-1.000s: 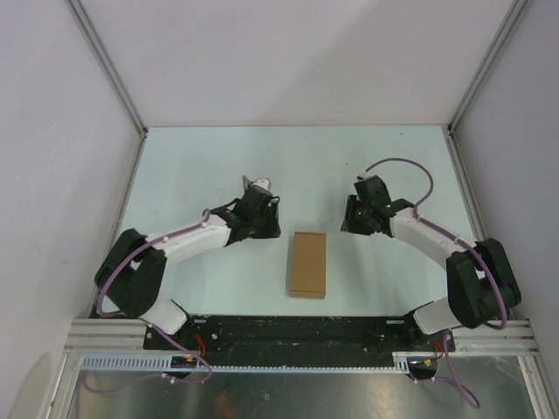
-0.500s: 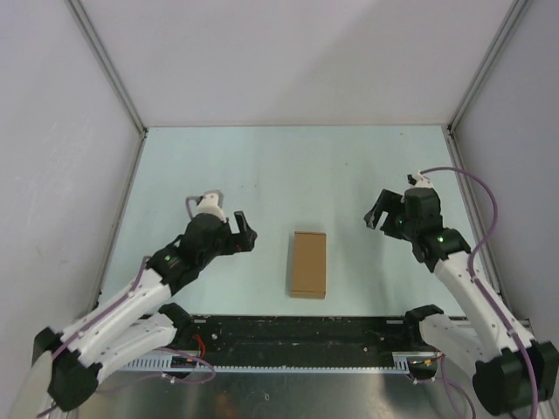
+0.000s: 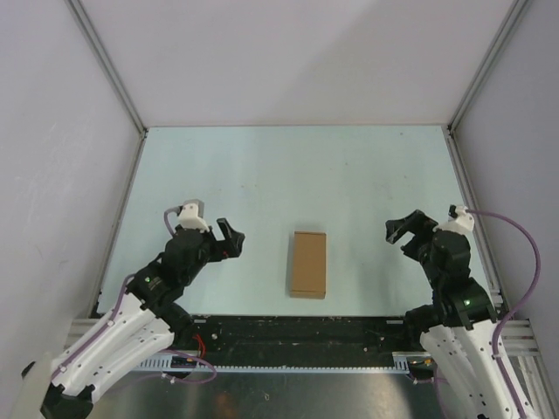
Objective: Fold the paper box
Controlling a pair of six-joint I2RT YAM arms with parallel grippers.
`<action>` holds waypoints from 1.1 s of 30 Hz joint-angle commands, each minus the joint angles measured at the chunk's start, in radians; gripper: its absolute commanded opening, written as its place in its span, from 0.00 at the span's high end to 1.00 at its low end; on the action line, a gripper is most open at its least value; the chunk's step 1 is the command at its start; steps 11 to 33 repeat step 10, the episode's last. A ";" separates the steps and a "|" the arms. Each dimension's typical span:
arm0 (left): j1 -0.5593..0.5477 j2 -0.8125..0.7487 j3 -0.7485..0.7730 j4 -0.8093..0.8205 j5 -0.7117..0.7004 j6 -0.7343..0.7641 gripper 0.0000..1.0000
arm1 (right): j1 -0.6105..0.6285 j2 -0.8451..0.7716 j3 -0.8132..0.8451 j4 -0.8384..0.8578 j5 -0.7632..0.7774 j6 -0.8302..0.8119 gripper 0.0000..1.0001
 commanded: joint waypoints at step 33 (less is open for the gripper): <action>0.001 -0.137 -0.034 -0.042 -0.097 -0.013 0.00 | 0.007 0.025 -0.037 0.047 0.084 0.037 0.00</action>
